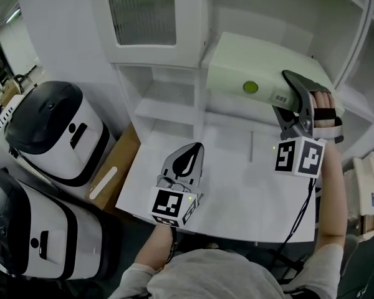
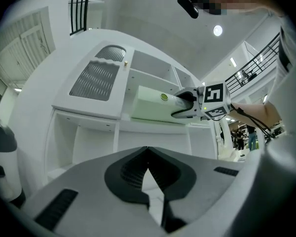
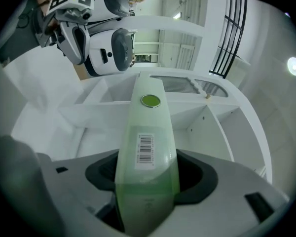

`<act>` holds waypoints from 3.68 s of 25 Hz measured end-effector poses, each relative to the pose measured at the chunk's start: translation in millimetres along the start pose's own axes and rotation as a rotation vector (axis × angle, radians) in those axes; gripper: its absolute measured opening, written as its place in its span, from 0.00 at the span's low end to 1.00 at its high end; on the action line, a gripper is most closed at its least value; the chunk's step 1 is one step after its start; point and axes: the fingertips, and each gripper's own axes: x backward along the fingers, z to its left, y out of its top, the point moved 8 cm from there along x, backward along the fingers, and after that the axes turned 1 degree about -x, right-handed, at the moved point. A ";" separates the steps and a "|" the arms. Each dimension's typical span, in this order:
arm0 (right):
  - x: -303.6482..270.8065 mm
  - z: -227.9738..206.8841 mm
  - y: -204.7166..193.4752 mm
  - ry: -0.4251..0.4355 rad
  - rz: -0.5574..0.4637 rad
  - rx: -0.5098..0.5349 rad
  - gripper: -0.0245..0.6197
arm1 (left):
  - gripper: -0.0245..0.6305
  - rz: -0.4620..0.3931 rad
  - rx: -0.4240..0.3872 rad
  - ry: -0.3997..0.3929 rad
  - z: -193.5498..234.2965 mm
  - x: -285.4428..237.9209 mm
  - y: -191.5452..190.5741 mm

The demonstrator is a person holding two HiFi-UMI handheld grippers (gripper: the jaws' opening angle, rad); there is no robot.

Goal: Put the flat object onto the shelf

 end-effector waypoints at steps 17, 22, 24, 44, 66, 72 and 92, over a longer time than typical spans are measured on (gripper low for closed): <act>-68.3 5.7 -24.2 0.024 0.007 0.009 0.51 | 0.06 0.027 -0.023 0.115 13.4 -17.7 -4.1; -66.6 5.0 -24.8 0.029 0.002 -0.005 0.52 | 0.06 0.026 -0.031 0.133 15.2 -12.8 -3.3; -64.6 5.6 -25.1 0.029 -0.010 -0.011 0.54 | 0.06 0.027 -0.035 0.131 14.4 -12.3 -2.6; -31.4 10.2 -26.8 -0.040 -0.012 -0.007 0.45 | 0.06 0.030 -0.036 0.108 -0.4 -11.3 -3.0; -51.4 12.4 -35.2 -0.103 0.009 -0.118 0.45 | 0.06 0.033 -0.046 0.164 10.1 12.2 1.1; -21.5 2.8 -29.3 -0.115 -0.053 -0.414 0.06 | 0.06 0.038 -0.037 0.113 11.2 12.3 0.3; 92.5 52.8 17.6 -0.064 -0.065 -0.995 0.05 | 0.06 0.044 0.015 -0.140 10.1 39.9 -3.9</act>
